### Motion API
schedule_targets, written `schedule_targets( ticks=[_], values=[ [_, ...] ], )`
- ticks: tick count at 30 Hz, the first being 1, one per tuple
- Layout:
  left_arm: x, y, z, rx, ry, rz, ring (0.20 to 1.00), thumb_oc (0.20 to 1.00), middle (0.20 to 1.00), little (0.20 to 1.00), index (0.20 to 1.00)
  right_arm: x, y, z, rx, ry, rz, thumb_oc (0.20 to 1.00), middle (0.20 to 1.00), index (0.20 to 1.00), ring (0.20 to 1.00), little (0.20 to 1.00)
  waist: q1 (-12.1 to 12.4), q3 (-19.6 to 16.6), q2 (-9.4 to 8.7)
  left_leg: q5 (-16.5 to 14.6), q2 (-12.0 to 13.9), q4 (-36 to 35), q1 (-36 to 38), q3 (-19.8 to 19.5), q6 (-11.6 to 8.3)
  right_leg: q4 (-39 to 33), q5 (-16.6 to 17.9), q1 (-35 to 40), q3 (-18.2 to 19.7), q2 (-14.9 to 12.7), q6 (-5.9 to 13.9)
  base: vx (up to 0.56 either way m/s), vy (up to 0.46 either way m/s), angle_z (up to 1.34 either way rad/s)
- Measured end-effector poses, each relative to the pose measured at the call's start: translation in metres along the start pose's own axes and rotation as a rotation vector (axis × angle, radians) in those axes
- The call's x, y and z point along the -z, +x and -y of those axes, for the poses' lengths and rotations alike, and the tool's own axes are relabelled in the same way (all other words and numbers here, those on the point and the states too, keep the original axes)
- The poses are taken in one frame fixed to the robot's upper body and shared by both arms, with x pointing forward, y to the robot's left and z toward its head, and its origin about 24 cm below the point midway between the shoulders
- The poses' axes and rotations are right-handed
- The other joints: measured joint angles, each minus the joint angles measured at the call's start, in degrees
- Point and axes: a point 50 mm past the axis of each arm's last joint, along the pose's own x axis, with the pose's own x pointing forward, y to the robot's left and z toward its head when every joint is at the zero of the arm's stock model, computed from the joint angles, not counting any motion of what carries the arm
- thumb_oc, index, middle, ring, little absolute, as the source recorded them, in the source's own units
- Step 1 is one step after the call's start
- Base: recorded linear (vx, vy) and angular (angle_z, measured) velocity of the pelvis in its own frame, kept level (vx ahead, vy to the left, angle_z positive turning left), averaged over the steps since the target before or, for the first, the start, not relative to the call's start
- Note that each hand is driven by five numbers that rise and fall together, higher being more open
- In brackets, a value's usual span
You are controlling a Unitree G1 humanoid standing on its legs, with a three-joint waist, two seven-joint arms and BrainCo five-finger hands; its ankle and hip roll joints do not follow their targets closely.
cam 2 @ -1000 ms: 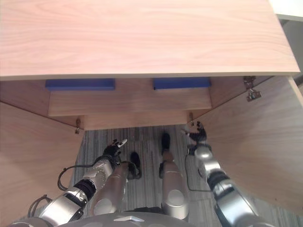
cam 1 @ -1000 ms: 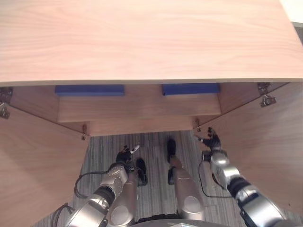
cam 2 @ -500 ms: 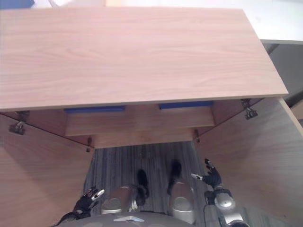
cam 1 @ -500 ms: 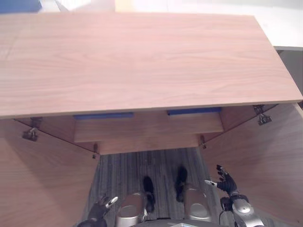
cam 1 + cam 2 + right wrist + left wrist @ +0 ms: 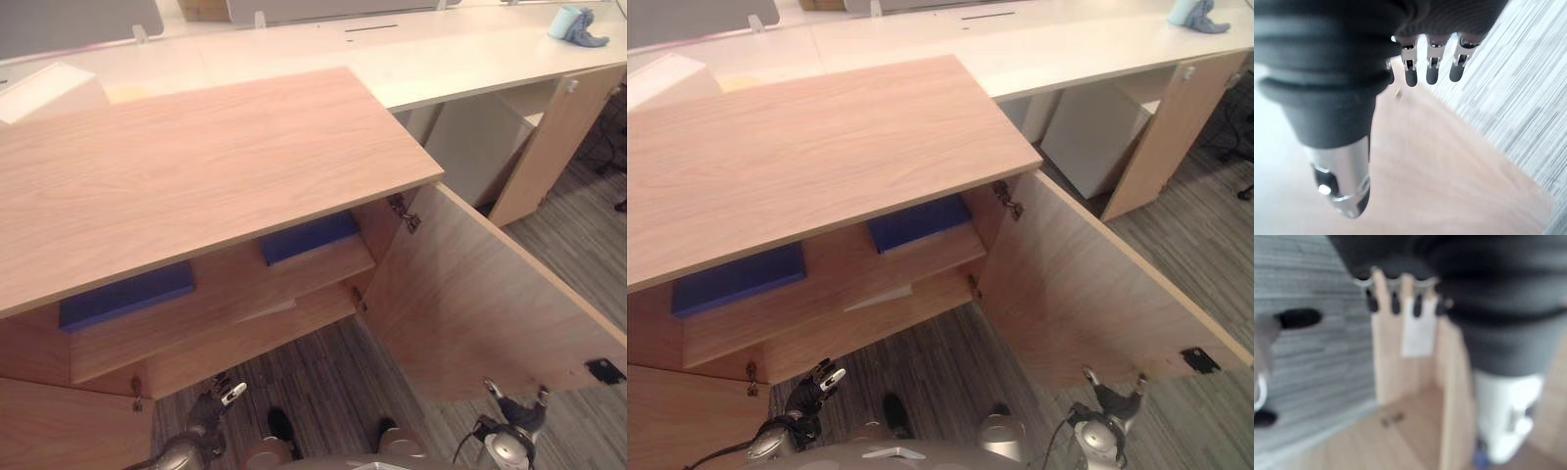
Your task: Put the empty folder in the office cabinet
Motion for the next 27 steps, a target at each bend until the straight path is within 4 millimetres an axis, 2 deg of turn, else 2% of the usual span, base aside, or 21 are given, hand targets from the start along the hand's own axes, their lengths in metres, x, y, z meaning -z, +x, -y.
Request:
schedule_targets(
  ticks=[1,3,4,5,6,7,9,10,11,12,13,16,19,20,23,27],
  values=[
    [0.000,0.000,0.000,0.000,0.000,0.000,1.000,1.000,1.000,1.000,1.000,0.000,0.000,0.000,0.000,0.000,0.000,1.000,1.000,1.000,1.000,1.000,0.0,0.0,0.00,0.0,0.0,0.0,0.0,0.0,0.00,0.0,0.0,0.0,0.0,0.0,0.00,-0.03,-0.100,-0.03],
    [0.001,-0.004,-0.005,-0.017,0.002,-0.003,1.000,1.000,1.000,1.000,1.000,0.006,-0.004,0.007,0.132,0.020,-0.029,1.000,1.000,1.000,1.000,1.000,0.1,-0.7,0.29,0.3,0.1,0.0,-0.4,0.1,-0.37,1.5,-2.1,-0.9,-0.4,-0.9,-1.07,-0.02,-0.123,0.04],
    [0.001,-0.007,-0.008,-0.027,0.005,-0.004,1.000,1.000,1.000,1.000,1.000,0.006,-0.005,0.008,0.185,0.026,-0.031,1.000,1.000,1.000,1.000,1.000,0.4,-0.9,0.14,1.0,0.3,0.0,-0.4,0.1,-1.23,1.1,-2.2,-1.2,-0.7,-0.9,-1.04,-0.01,-0.152,-0.01],
    [0.004,-0.014,-0.014,-0.046,0.009,-0.011,1.000,1.000,1.000,1.000,1.000,0.004,-0.006,0.010,0.243,0.035,-0.026,1.000,1.000,1.000,1.000,1.000,0.6,-1.8,-0.91,1.7,0.3,0.0,-0.4,0.1,-2.23,-0.1,-4.0,-0.8,-1.3,-0.8,-1.08,0.00,-0.179,-0.08],
    [0.008,-0.019,-0.018,-0.060,0.010,-0.024,1.000,1.000,1.000,1.000,1.000,0.004,-0.006,0.010,0.268,0.039,-0.026,1.000,1.000,1.000,1.000,1.000,0.8,-2.5,-1.00,2.0,0.2,0.0,-0.8,0.2,-2.78,-1.3,-5.6,-0.4,-1.6,-0.8,-1.03,0.01,-0.159,-0.15],
    [0.014,-0.025,-0.022,-0.081,0.001,-0.054,1.000,1.000,1.000,1.000,1.000,0.002,-0.006,0.011,0.323,0.049,-0.021,1.000,1.000,1.000,1.000,1.000,1.6,-4.0,-1.65,3.3,0.3,0.0,-1.1,-0.3,-4.44,-4.4,-7.8,0.8,-1.8,-0.2,0.13,0.01,-0.161,-0.17],
    [0.029,-0.028,-0.014,-0.066,-0.034,-0.106,1.000,1.000,1.000,1.000,1.000,-0.006,0.001,0.021,0.437,0.081,0.005,1.000,1.000,1.000,1.000,1.000,2.0,-5.7,1.24,4.7,2.7,0.0,-1.1,-2.7,-6.29,-8.1,-7.0,2.5,-2.4,3.3,-0.48,0.01,-0.178,-0.07],
    [0.035,-0.030,-0.011,-0.063,-0.051,-0.122,1.000,1.000,1.000,1.000,1.000,-0.008,0.003,0.027,0.457,0.075,0.021,1.000,1.000,1.000,1.000,1.000,1.9,-6.7,2.76,5.0,3.5,0.0,-1.0,-3.9,-6.80,-8.6,-7.1,3.2,-3.0,4.1,-0.85,0.01,-0.175,0.07],
    [0.035,-0.030,-0.011,-0.063,-0.051,-0.122,1.000,1.000,1.000,1.000,1.000,-0.008,0.003,0.027,0.457,0.075,0.021,1.000,1.000,1.000,1.000,1.000,1.9,-6.7,2.76,5.0,3.5,0.0,-1.0,-3.9,-6.80,-8.6,-7.1,3.2,-3.0,4.1,-0.85,-0.05,-0.291,0.22],
    [0.043,-0.031,-0.006,-0.056,-0.066,-0.153,1.000,1.000,1.000,1.000,1.000,-0.013,0.009,0.032,0.482,0.085,0.042,1.000,1.000,1.000,1.000,1.000,2.3,-7.7,4.47,5.2,4.1,0.0,-0.9,-6.0,-7.11,-10.7,-6.6,5.2,-3.7,5.5,-1.20,-0.06,-0.152,0.14],
    [0.043,-0.031,-0.006,-0.056,-0.066,-0.153,1.000,1.000,1.000,1.000,1.000,-0.013,0.009,0.032,0.482,0.085,0.042,1.000,1.000,1.000,1.000,1.000,2.3,-7.7,4.47,5.2,4.1,0.0,-0.9,-6.0,-7.11,-10.7,-6.6,5.2,-3.7,5.5,-1.20,-0.06,-0.198,0.16],
    [0.040,-0.026,-0.003,-0.023,-0.041,-0.159,1.000,1.000,1.000,1.000,1.000,-0.027,0.019,0.029,0.410,0.131,0.094,1.000,1.000,1.000,1.000,1.000,3.9,-8.0,4.66,5.5,5.0,0.0,-0.7,-7.2,-7.70,-10.7,-6.7,5.5,-4.1,6.7,-2.20,-0.02,-0.164,0.06],
    [0.042,-0.028,-0.004,-0.017,-0.025,-0.185,1.000,1.000,1.000,1.000,1.000,-0.034,0.028,0.032,0.309,0.161,0.100,1.000,1.000,1.000,1.000,1.000,4.3,-8.2,4.33,5.7,4.9,0.0,-1.0,-8.2,-7.85,-10.7,-6.5,5.7,-4.8,7.0,-1.99,-0.06,-0.142,0.14],
    [0.042,-0.030,-0.008,-0.017,0.000,-0.208,1.000,1.000,1.000,1.000,1.000,-0.038,0.033,0.032,0.223,0.169,0.102,1.000,1.000,1.000,1.000,1.000,4.5,-8.3,3.93,6.0,4.8,0.0,-1.0,-8.5,-7.56,-10.7,-6.2,5.9,-5.0,7.0,-2.19,-0.12,-0.169,0.05],
    [0.042,-0.034,-0.014,-0.024,0.011,-0.231,1.000,1.000,1.000,1.000,1.000,-0.044,0.040,0.037,0.101,0.104,0.128,1.000,1.000,1.000,1.000,1.000,4.5,-8.2,3.78,6.8,4.8,0.1,-1.2,-9.3,-7.82,-10.7,-6.2,6.2,-5.8,7.2,-2.17,-0.15,-0.176,0.11],
    [0.039,-0.035,-0.019,-0.031,0.011,-0.242,1.000,1.000,1.000,1.000,1.000,-0.065,0.050,0.036,-0.154,-0.021,0.189,1.000,1.000,1.000,1.000,1.000,4.3,-8.0,4.16,6.7,5.6,0.0,-2.2,-9.6,-8.03,-10.7,-6.4,5.4,-6.5,7.8,-2.66,-0.14,-0.123,0.06]
  ],
)
